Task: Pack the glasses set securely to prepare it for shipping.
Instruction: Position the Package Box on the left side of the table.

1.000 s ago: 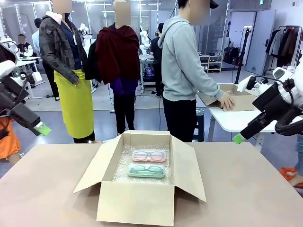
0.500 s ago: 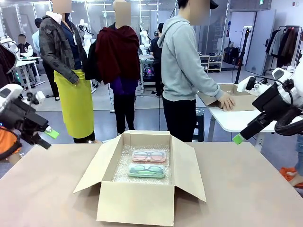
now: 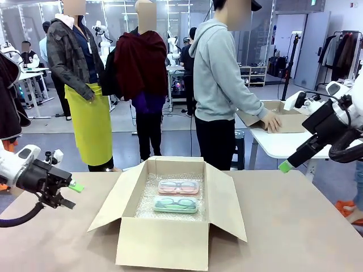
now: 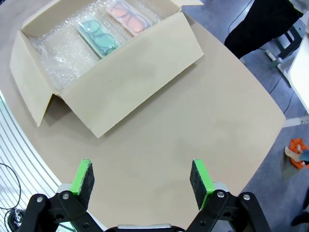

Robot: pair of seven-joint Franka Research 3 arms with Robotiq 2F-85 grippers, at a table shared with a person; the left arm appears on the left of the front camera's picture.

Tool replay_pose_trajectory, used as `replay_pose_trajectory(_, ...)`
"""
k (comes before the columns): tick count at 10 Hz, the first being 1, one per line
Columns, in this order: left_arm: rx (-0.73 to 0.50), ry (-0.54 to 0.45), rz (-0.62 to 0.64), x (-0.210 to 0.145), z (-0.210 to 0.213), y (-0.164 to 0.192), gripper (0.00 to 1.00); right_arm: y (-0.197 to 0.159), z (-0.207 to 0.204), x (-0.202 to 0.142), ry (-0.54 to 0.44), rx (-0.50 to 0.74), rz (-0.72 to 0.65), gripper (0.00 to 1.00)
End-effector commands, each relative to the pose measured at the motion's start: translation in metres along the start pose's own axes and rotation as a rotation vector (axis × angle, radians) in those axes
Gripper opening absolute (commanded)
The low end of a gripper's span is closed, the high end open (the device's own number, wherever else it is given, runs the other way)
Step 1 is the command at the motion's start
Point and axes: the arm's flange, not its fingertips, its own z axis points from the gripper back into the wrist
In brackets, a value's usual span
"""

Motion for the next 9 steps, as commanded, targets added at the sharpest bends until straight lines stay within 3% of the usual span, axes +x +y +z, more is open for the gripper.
replay_pose_trajectory(1,-0.026,-0.057,-0.017,0.007,0.006,-0.006,1.00,0.003,0.000,-0.001,0.005,0.000,0.002,1.00)
replay_pose_trajectory(2,0.000,0.000,0.000,0.000,0.000,0.000,1.00,0.003,0.000,-0.001,0.005,0.000,0.002,1.00)
replay_pose_trajectory(7,-0.008,-0.005,0.009,0.003,-0.004,0.002,1.00,0.003,0.000,-0.001,0.005,0.000,0.002,1.00)
replay_pose_trajectory(9,-0.074,-0.028,0.033,0.028,-0.015,0.015,1.00,0.003,0.000,-0.001,0.005,0.000,0.002,1.00)
